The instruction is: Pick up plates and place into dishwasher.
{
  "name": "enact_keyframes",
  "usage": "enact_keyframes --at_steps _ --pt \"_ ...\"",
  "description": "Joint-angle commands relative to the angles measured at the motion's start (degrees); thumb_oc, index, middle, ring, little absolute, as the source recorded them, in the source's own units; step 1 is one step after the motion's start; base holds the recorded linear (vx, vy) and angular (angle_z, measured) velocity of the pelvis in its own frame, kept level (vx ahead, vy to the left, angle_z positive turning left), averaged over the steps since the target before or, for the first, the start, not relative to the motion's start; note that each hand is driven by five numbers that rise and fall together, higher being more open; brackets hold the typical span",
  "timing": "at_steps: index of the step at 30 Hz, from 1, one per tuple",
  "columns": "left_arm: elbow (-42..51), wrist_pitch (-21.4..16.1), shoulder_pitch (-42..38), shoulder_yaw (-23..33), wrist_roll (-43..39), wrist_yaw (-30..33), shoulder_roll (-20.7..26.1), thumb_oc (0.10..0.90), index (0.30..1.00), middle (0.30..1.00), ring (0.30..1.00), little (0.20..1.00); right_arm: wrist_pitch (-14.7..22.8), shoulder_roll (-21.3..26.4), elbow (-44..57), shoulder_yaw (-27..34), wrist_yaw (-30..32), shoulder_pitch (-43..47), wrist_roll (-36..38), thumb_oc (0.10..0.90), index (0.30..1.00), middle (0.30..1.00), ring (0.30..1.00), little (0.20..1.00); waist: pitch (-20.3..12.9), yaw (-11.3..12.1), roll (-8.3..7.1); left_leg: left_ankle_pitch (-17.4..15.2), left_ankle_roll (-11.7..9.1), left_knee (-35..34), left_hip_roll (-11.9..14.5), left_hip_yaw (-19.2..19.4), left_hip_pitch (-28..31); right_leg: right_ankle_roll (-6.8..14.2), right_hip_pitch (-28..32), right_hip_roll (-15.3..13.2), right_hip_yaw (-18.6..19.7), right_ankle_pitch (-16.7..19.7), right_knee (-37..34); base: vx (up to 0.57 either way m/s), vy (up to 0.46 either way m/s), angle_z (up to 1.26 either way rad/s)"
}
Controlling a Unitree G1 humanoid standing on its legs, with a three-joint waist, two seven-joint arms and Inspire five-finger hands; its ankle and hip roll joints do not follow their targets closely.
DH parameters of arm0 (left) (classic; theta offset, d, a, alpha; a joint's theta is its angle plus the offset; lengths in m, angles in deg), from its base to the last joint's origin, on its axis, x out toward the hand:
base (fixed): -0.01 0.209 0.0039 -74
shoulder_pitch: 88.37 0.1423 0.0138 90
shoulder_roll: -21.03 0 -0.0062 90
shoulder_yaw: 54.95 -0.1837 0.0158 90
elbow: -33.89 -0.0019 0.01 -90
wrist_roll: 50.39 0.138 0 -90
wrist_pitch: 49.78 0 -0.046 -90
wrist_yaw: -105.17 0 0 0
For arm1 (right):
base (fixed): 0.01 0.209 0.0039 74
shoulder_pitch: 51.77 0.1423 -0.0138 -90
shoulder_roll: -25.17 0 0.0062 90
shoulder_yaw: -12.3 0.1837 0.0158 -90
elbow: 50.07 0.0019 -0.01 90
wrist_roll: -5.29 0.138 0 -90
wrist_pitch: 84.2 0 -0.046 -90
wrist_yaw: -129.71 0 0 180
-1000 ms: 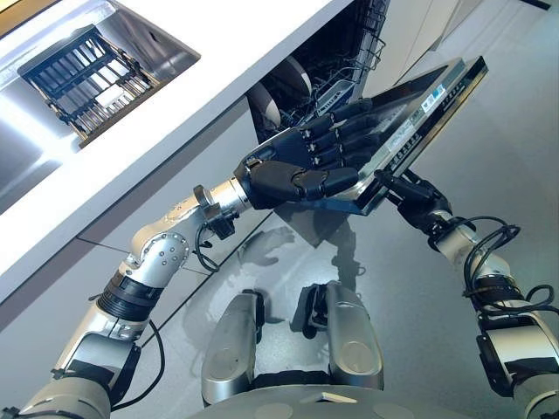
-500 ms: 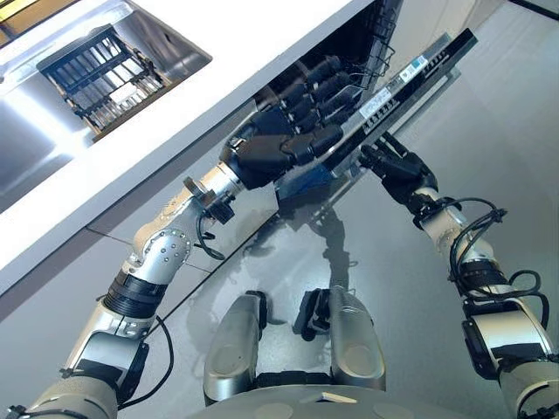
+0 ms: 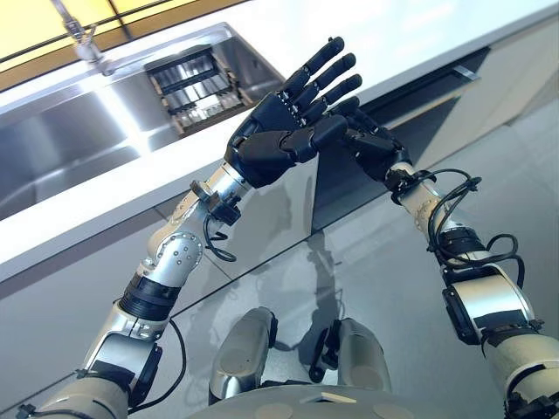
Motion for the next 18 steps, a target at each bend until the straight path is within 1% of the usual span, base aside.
enact_keyframes --at_steps 1,5,10,11,15,18 --pt "3.3 -5.5 1.9 1.1 -2.1 -2.3 0.3 0.800 0.900 0.900 0.900 0.900 3.2 -2.5 1.7 -0.2 -2.1 10.0 1.7 0.800 0.900 0.900 0.900 0.900 -3.1 2.3 -1.87 -5.5 5.2 5.8 0.0 1.4 0.5 0.5 4.6 1.3 5.5 5.9 -2.4 -0.04 0.012 0.18" --pt "3.8 -5.1 1.8 0.4 -2.4 -3.9 1.8 0.800 0.900 0.900 0.900 0.900 4.2 -1.1 1.7 -0.8 -1.2 9.6 0.1 0.800 0.900 0.900 0.900 0.900 -2.8 2.1 -1.84 -5.5 5.2 5.9 -0.1 1.3 0.1 0.7 4.0 1.1 5.5 6.1 -2.4 -0.06 0.010 0.01" --pt "4.0 -5.1 1.7 0.1 -1.3 -4.9 1.9 0.800 0.900 0.900 0.900 0.900 7.5 -0.8 4.7 -1.2 -2.3 5.9 -2.2 0.800 0.900 0.900 0.900 0.900 -3.1 0.8 -2.14 -5.5 5.3 5.1 0.3 1.9 0.8 0.9 4.1 1.5 6.3 6.6 -3.4 -0.04 0.008 -0.02" --pt "3.8 -5.1 1.6 0.2 -0.7 -5.2 1.8 0.800 0.900 0.900 0.900 0.900 8.6 -1.1 6.4 -0.7 -2.8 3.9 -2.8 0.800 0.900 0.900 0.900 0.900 -3.3 0.2 -2.24 -5.5 5.3 4.8 0.5 2.1 1.1 1.1 4.3 1.6 6.6 6.7 -3.8 -0.04 0.010 -0.04" --pt "3.9 -6.5 2.4 0.5 2.0 -6.9 1.5 0.800 0.900 0.900 0.900 0.900 11.6 -3.2 16.1 0.2 1.3 -4.4 -5.9 0.800 0.900 0.900 0.900 0.900 -3.7 -1.9 -2.44 -5.2 5.4 2.7 1.2 3.1 2.6 1.3 5.0 2.3 7.5 7.2 -5.7 -0.06 0.012 -0.04" --pt "4.2 -6.5 4.1 1.1 4.8 -10.0 0.8 0.800 0.900 0.900 0.900 0.900 13.2 -5.7 24.3 1.1 3.6 -13.7 -8.9 0.800 0.900 0.900 0.900 0.900 -4.1 -3.7 -2.51 -4.3 5.3 0.0 1.9 4.2 4.2 1.7 5.9 2.8 7.9 7.9 -7.7 -0.08 0.023 -0.09"
